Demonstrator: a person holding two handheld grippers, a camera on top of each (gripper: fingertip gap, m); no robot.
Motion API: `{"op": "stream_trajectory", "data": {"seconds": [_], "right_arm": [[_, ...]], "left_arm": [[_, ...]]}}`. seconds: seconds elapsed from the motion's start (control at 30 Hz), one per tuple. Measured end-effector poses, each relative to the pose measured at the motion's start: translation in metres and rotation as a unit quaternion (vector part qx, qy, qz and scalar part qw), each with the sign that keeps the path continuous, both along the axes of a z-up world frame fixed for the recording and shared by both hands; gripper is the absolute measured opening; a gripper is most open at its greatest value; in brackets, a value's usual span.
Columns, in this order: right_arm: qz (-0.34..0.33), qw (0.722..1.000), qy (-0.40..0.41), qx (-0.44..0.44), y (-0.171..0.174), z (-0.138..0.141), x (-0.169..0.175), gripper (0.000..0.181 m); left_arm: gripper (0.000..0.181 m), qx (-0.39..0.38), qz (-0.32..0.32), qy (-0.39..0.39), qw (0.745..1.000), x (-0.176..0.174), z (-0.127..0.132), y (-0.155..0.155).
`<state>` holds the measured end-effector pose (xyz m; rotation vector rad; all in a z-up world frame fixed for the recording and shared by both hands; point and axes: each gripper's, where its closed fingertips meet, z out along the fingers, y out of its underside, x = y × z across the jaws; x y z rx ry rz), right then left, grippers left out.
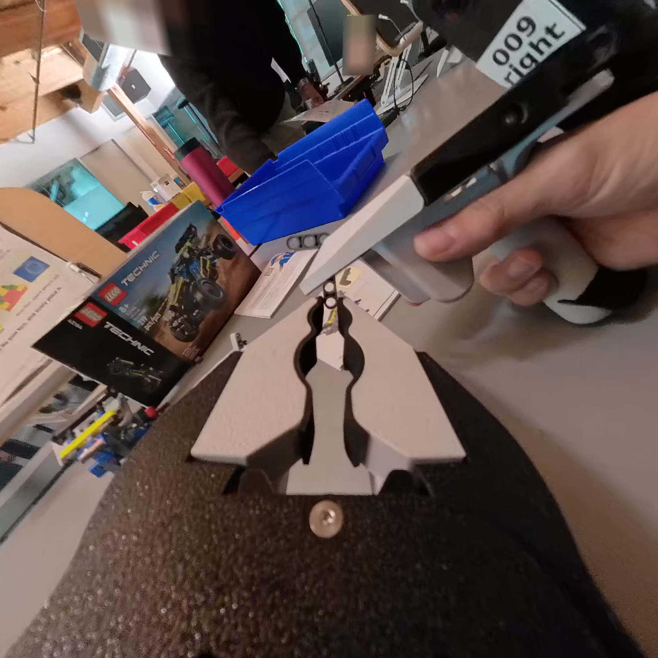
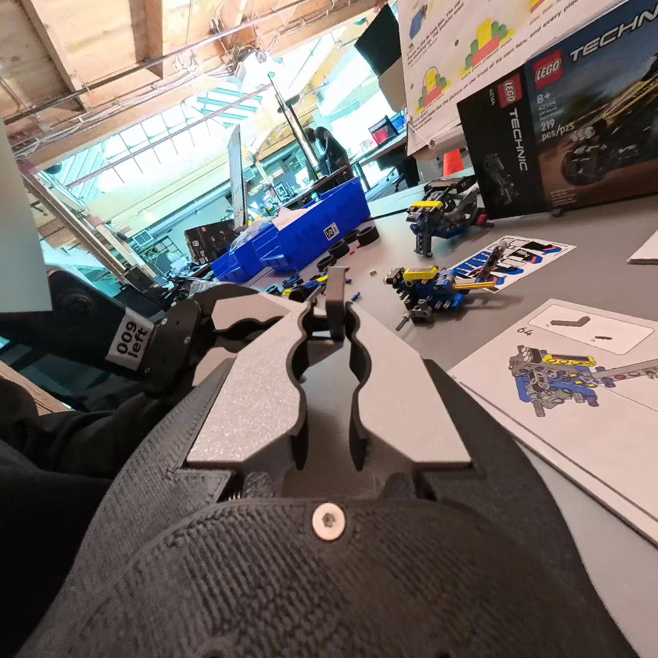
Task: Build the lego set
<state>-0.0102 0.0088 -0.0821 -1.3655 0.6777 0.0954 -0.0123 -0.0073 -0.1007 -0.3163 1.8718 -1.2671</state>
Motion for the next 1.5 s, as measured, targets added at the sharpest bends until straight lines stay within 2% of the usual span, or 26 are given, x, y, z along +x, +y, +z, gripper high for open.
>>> {"op": "stream_trajectory", "data": {"seconds": [0.1,0.17,0.23,0.3,0.37,0.47,0.6,0.7,0.73,0.8,0.9,1.03,1.17,1.27,1.37,1.5], "right_arm": [[0.017,0.999,-0.016,-0.025,0.0,-0.002,-0.003,0.015],[0.049,0.995,-0.043,-0.081,-0.002,-0.01,-0.007,0.015],[0.082,0.983,-0.068,-0.153,-0.009,-0.021,-0.01,0.015],[0.119,0.961,-0.101,-0.229,-0.015,-0.032,-0.016,0.015],[0.149,0.926,-0.149,-0.313,-0.021,-0.045,-0.023,0.015],[0.163,0.872,-0.22,-0.405,-0.024,-0.06,-0.026,0.015],[0.176,0.859,-0.246,-0.413,-0.011,-0.061,-0.03,0.016],[0.185,0.843,-0.266,-0.43,-0.007,-0.065,-0.034,0.016],[0.186,0.837,-0.27,-0.438,-0.006,-0.068,-0.034,0.016],[0.195,0.827,-0.281,-0.447,-0.004,-0.073,-0.037,0.016],[0.201,0.834,-0.277,-0.434,0.0,-0.074,-0.037,0.016],[0.177,0.852,-0.287,-0.4,0.004,-0.066,-0.024,0.017],[0.16,0.883,-0.282,-0.338,0.009,-0.052,-0.011,0.021],[0.129,0.907,-0.277,-0.291,0.018,-0.034,0.006,0.019],[0.095,0.903,-0.31,-0.281,0.028,-0.024,0.022,0.021],[0.067,0.885,-0.357,-0.29,0.04,-0.021,0.034,0.023]], "left_arm": [[0.005,0.027,-0.018,-0.006,0.999,-0.005,-0.005,-0.002],[0.015,0.033,-0.061,0.033,0.997,-0.013,-0.013,-0.005],[0.023,0.032,-0.077,0.055,0.995,-0.016,-0.011,0.003],[0.025,0.037,-0.102,0.073,0.991,-0.02,-0.001,0.009],[0.031,0.07,-0.134,0.093,0.984,-0.028,0.005,0.007],[0.029,0.146,-0.165,0.13,0.967,-0.035,-0.004,0.005],[0.018,0.195,-0.182,0.146,0.953,-0.037,-0.019,0.003],[0.013,0.209,-0.181,0.145,0.95,-0.038,-0.028,0.003],[0.005,0.214,-0.176,0.141,0.95,-0.037,-0.031,0.005],[0.005,0.213,-0.176,0.142,0.951,-0.038,-0.034,0.008],[0.005,0.166,-0.174,0.162,0.957,-0.035,-0.034,0.012],[0.005,0.01,-0.159,0.203,0.966,-0.024,-0.02,0.019],[0.005,-0.128,-0.158,0.228,0.952,-0.011,0.0,0.036],[0.005,-0.189,-0.113,0.243,0.944,0.009,0.002,0.055],[0.005,-0.246,-0.099,0.258,0.929,0.019,0.009,0.068],[0.005,-0.263,-0.085,0.279,0.92,0.022,0.006,0.074]]}}
